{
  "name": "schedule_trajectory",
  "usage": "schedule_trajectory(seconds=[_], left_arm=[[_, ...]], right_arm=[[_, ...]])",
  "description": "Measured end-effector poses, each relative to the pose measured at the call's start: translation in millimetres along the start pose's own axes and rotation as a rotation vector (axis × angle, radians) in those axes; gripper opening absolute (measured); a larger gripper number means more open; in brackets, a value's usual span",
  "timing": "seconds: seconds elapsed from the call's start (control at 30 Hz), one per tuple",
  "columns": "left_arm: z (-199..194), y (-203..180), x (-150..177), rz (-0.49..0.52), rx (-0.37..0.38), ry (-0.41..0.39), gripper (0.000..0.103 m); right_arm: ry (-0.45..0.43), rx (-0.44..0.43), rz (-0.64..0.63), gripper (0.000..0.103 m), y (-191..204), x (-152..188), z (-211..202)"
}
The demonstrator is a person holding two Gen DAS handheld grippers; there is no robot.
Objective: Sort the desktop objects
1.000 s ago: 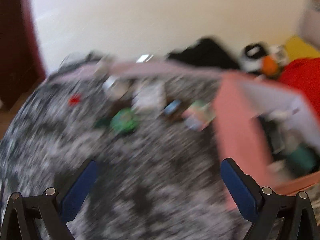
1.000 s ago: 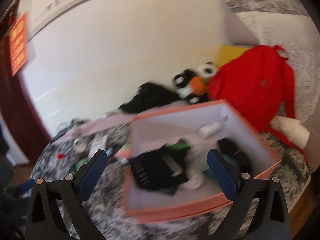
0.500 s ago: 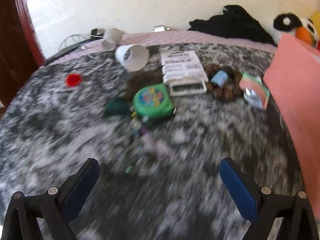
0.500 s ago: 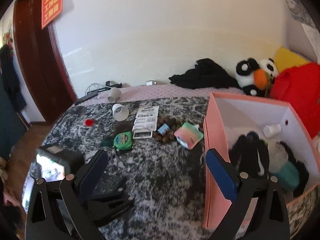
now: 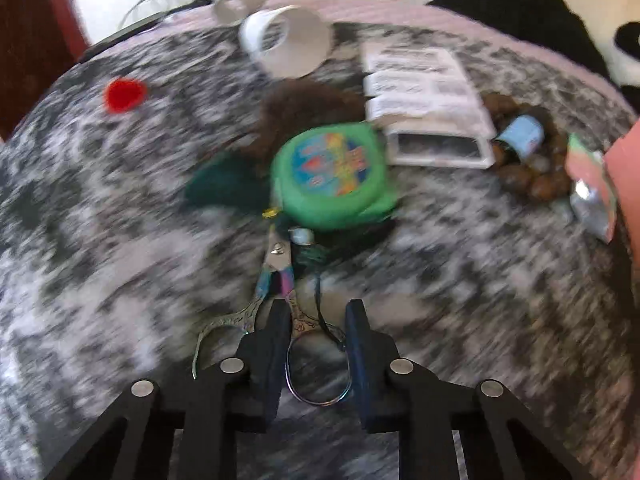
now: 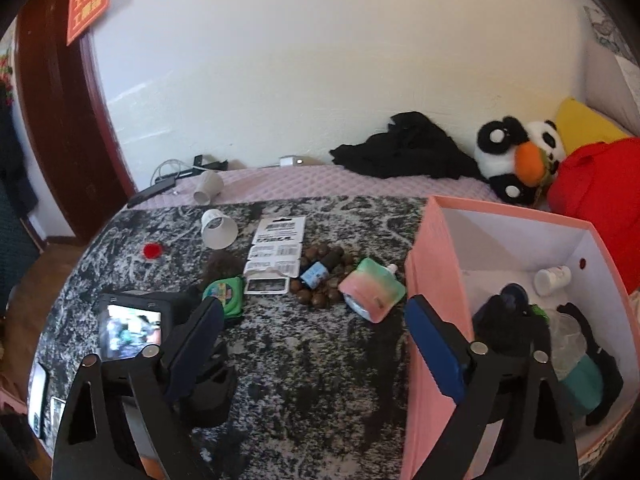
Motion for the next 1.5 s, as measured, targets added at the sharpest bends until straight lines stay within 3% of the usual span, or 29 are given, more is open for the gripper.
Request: schedule_trajectory(seconds=[0.27, 0.37, 0.47, 0.53, 0.6, 0.73, 0.77, 0.8, 0.83, 0.87, 0.93, 0.97, 1.0, 1.03, 1.13, 1.5], left_arm=[[-12.2, 48.5, 29.4, -0.010, -0.137, 0.028, 0.025], [-15.5, 62.8, 35.2, 0.010, -0.160, 0.033, 0.034], [-19.6, 65.9, 37.6, 0.051, -0.194, 0.028, 0.051], [-22.1, 66.5, 36.8, 0.055, -0.255, 0.018, 0.068], [-17.9, 66.8, 35.6, 0.065, -0.278, 0.025, 0.072], [-10.7, 73.7, 32.1, 0.071, -0.358, 0.017, 0.101], [-8.5, 77.1, 30.7, 0.062, -0.361, 0.018, 0.103], [-5.5, 82.3, 29.1, 0.032, -0.307, 0.030, 0.103], [-2.5, 87.5, 27.4, 0.002, -0.253, 0.043, 0.103], [0.4, 92.6, 25.7, -0.028, -0.199, 0.055, 0.103], [5.2, 102.1, 22.3, -0.083, -0.097, 0.079, 0.082], [2.9, 102.3, 22.0, -0.083, -0.089, 0.079, 0.077], [-1.4, 96.8, 22.6, -0.054, -0.104, 0.067, 0.057], [-5.6, 89.7, 24.5, -0.038, -0.119, 0.061, 0.027], [-16.6, 66.7, 34.6, 0.001, -0.178, 0.042, 0.021], [-70.6, 44.9, 45.9, 0.064, -0.250, -0.057, 0.021]], right_arm=[[0.099, -0.096, -0.060, 0.093, 44.3, 11.5, 54.2], [0.157, -0.112, -0.099, 0.094, 62.4, 19.8, 90.6], [0.226, -0.099, -0.117, 0.094, 74.9, 27.6, 133.8], [0.272, -0.114, -0.109, 0.094, 83.2, 32.5, 159.4], [0.303, -0.132, -0.106, 0.096, 91.3, 35.5, 178.0], [0.344, -0.107, -0.152, 0.096, 103.6, 49.6, 211.2], [0.343, -0.094, -0.171, 0.096, 105.8, 53.2, 216.6], [0.315, -0.075, -0.202, 0.086, 108.2, 54.6, 215.8], [0.283, -0.062, -0.240, 0.066, 111.0, 55.5, 212.6], [0.274, -0.070, -0.258, 0.058, 112.7, 55.6, 210.2], [0.282, -0.084, -0.254, 0.057, 110.9, 54.9, 206.2], [0.289, -0.090, -0.246, 0.057, 108.9, 54.5, 204.4], [0.295, -0.099, -0.236, 0.057, 106.3, 54.3, 202.1], [0.298, -0.110, -0.224, 0.057, 103.3, 54.3, 198.6], [0.303, -0.136, -0.188, 0.057, 94.7, 55.2, 186.8], [0.254, -0.157, -0.170, 0.057, 74.2, 59.0, 120.8]])
Point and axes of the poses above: each gripper's, at about its wrist camera, not at the fingertips, and z roughly the way its jaws point, y to its left, x to its underside, the point moved 3 cm from there along z, roughly the way its jaws point, and after that the axes turned 4 degrees about z, right-handed, at the moved point
